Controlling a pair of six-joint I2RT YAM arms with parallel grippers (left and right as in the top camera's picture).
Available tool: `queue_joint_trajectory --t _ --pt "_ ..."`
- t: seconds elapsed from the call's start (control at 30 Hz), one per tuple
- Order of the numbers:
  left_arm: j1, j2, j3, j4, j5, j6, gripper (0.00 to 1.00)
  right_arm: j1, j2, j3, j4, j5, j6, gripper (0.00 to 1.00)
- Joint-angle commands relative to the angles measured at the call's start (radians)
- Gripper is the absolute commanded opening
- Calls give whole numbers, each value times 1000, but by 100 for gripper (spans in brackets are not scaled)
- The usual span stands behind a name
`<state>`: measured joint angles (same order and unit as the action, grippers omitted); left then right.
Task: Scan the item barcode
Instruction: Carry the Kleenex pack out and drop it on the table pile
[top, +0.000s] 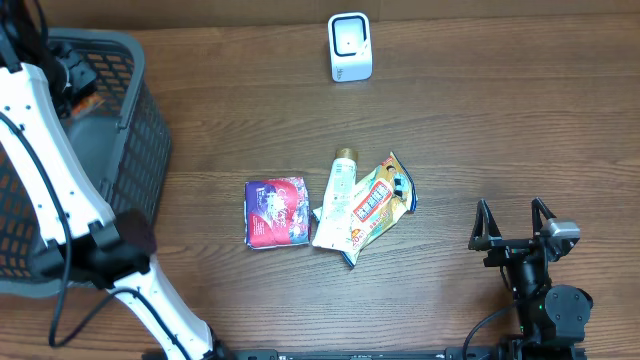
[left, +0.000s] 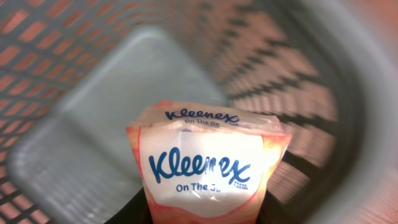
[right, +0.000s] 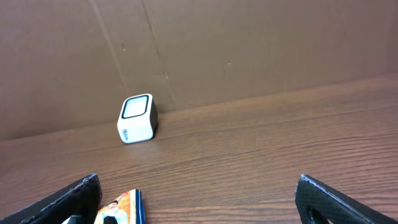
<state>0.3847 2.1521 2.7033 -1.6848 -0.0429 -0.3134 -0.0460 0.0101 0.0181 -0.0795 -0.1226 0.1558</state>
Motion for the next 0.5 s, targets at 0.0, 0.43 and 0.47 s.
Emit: queue_joint_trajectory --t 0.0,0.43,0.47 --pt "-95 -150 31 -5 150 37 32 -2 -7 -10 4 10 -7 100" --pt "-797 -167 -36 -2 188 37 39 -2 -7 -10 4 10 -7 100" --pt "-843 -149 -48 -1 183 37 39 -2 -7 -10 4 10 -7 100"
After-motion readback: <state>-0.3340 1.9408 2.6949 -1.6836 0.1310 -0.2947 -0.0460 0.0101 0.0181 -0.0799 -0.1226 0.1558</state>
